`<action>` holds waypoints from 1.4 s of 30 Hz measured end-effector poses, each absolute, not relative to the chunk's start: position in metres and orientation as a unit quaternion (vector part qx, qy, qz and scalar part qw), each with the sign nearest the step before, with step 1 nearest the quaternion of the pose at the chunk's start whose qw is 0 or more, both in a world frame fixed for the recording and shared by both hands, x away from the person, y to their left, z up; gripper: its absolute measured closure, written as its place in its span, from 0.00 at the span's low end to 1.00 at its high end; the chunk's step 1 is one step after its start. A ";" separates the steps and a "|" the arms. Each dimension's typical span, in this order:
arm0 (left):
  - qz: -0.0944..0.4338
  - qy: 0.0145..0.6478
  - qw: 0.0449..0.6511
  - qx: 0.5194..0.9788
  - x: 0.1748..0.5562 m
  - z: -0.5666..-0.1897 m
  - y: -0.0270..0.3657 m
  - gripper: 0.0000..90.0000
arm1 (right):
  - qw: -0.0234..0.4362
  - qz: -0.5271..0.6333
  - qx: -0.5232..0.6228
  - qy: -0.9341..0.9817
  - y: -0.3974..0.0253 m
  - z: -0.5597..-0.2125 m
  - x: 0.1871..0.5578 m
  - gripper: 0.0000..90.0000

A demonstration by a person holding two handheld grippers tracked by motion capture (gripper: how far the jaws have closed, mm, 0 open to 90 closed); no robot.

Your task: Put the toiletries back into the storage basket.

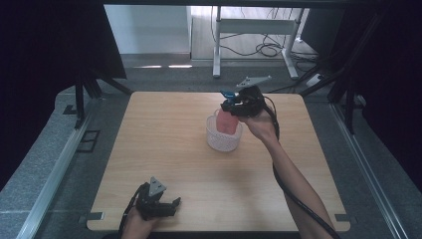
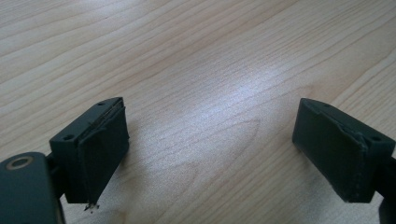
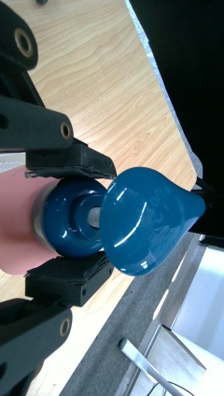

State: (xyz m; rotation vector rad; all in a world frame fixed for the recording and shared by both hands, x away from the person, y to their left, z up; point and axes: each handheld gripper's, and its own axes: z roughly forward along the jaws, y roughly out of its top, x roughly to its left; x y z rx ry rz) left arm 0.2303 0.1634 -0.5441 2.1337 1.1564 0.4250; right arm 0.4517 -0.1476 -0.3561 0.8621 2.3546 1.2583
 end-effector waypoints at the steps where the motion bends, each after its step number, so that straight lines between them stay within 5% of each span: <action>1: 0.163 0.443 0.333 0.816 0.230 -0.544 0.163 0.12 | 0.168 0.442 0.303 0.828 -0.147 -0.357 0.452 0.58; 42: 0.161 0.441 0.332 0.818 0.230 -0.544 0.163 0.12 | 0.142 0.414 0.301 0.847 -0.128 -0.421 0.463 0.58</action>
